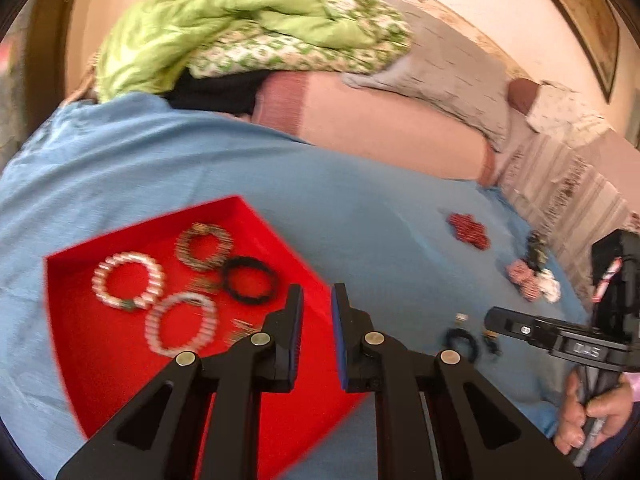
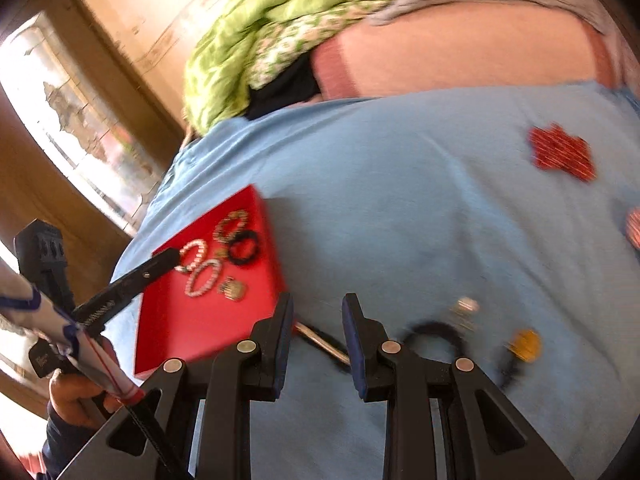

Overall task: Organize jewelry
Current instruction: 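Move both tools back to the remaining jewelry on the blanket, then grasp the silver hair clip with the left tool while the right tool grasps the gold coin pendant, then carry the hair clip and coin pendant over the red tray with both tools, then open both tools to drop the hair clip and coin pendant into the tray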

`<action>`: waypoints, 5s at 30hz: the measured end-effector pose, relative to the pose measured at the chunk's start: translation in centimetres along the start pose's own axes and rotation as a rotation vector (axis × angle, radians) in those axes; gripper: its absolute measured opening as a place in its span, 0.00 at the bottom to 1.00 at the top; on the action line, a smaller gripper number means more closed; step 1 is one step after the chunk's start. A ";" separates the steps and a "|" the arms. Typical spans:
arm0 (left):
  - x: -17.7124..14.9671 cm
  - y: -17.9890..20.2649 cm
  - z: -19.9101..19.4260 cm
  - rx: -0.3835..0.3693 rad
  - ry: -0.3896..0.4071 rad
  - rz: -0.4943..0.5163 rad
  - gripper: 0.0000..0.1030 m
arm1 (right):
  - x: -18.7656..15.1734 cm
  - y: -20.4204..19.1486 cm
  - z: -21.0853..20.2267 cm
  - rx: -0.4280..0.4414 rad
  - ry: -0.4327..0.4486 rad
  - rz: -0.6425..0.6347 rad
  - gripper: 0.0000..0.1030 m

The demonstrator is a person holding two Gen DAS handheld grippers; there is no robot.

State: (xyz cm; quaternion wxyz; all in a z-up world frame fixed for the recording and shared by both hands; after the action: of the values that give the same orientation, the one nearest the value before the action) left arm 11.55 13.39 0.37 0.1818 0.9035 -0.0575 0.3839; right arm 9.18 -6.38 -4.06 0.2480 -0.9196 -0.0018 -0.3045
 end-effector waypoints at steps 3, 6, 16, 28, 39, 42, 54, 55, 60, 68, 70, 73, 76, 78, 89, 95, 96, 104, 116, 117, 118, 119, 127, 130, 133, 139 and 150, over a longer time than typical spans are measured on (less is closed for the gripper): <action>-1.7 2.5 0.3 -0.066 -0.035 -0.004 0.13 | -0.1 3.7 -1.7 -0.023 0.034 0.079 0.27; -4.1 5.7 1.7 -0.148 -0.111 -0.018 0.13 | 0.0 7.0 -2.4 -0.034 0.043 0.186 0.27; -9.4 9.8 7.1 -0.051 -0.267 -0.087 0.14 | 0.1 8.8 -3.1 0.011 0.038 0.210 0.27; -8.3 11.6 11.8 0.128 -0.211 0.104 0.62 | -0.7 11.6 -3.7 -0.011 0.018 0.231 0.27; -7.1 10.7 8.3 -0.040 -0.222 0.096 0.49 | -0.5 12.4 -3.6 0.002 0.013 0.275 0.27; -7.2 10.5 8.2 -0.042 -0.222 0.068 0.49 | -0.5 12.1 -3.6 0.004 0.015 0.269 0.27; -7.2 11.5 13.5 0.119 -0.249 0.212 0.21 | -1.0 12.7 -2.9 -0.028 -0.012 0.250 0.27; -7.1 11.6 13.7 0.129 -0.241 0.226 0.21 | -1.1 12.7 -2.8 -0.034 -0.019 0.249 0.27; -6.4 12.2 13.3 0.121 -0.198 0.231 0.12 | -1.8 12.8 -1.6 -0.060 -0.067 0.234 0.27; -4.8 12.5 11.1 0.089 -0.134 0.222 0.12 | -3.1 11.5 0.8 -0.157 -0.140 0.119 0.26; -4.6 12.5 10.9 0.075 -0.128 0.216 0.12 | -3.2 11.2 1.0 -0.264 -0.144 0.015 0.15; -4.3 12.7 10.1 0.052 -0.112 0.215 0.12 | -3.2 11.1 0.9 -0.310 -0.143 -0.033 0.08; -3.8 12.7 9.2 0.042 -0.090 0.217 0.12 | -2.3 11.4 -0.4 -0.303 -0.095 -0.008 0.07; -3.4 12.3 8.5 0.040 -0.074 0.210 0.12 | -1.2 11.4 -1.8 -0.293 -0.035 0.014 0.07; -1.5 9.5 5.0 0.038 0.005 0.162 0.12 | 2.8 4.4 -5.5 -0.100 0.242 -0.039 0.07; -0.6 6.7 2.9 0.053 0.039 0.114 0.12 | 3.0 1.1 -3.8 -0.062 0.240 -0.069 0.07; -0.5 6.2 2.6 0.056 0.042 0.108 0.12 | 3.2 0.6 -3.5 -0.058 0.242 -0.077 0.07; 0.2 0.8 0.1 0.101 0.063 0.024 0.12 | 4.2 -4.4 -1.7 0.029 0.239 -0.116 0.07; -0.6 -6.7 -2.0 0.182 0.045 -0.098 0.12 | 3.5 -14.4 4.2 0.153 0.153 -0.263 0.07; -0.8 -7.1 -2.0 0.190 0.039 -0.101 0.12 | 3.4 -14.9 4.8 0.161 0.144 -0.269 0.08; -1.0 -7.3 -2.0 0.194 0.034 -0.102 0.12 | 3.2 -15.4 5.4 0.169 0.137 -0.273 0.08; -1.2 -7.7 -2.0 0.201 0.027 -0.107 0.12 | 3.0 -15.7 5.9 0.177 0.128 -0.275 0.08; -3.4 -10.0 -1.5 0.238 -0.051 -0.142 0.12 | -0.5 -15.7 9.8 0.198 0.007 -0.298 0.08; -3.6 -10.2 -1.2 0.245 -0.063 -0.147 0.12 | -1.3 -15.7 10.6 0.199 -0.030 -0.319 0.08; -3.8 -10.3 -0.8 0.252 -0.081 -0.152 0.12 | -1.9 -15.7 11.1 0.198 -0.047 -0.334 0.08; -4.2 -10.6 -0.6 0.263 -0.098 -0.156 0.12 | -3.1 -16.0 11.8 0.196 -0.076 -0.356 0.08; -4.8 -11.9 -0.6 0.302 -0.119 -0.181 0.12 | -4.9 -16.4 12.7 0.199 -0.127 -0.388 0.08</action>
State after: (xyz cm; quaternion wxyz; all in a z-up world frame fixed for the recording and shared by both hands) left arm 10.70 24.53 -6.06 0.0743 0.9432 0.0715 0.3159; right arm 9.78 14.50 -8.14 0.2736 -0.8904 -0.2242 -0.2865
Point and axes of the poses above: each gripper's, at about its wrist camera, not at the fingertips, and z roughly the way its jaws point, y to its right, x to its top, the point moved 10 cm from there along z, roughly the way its jaws point
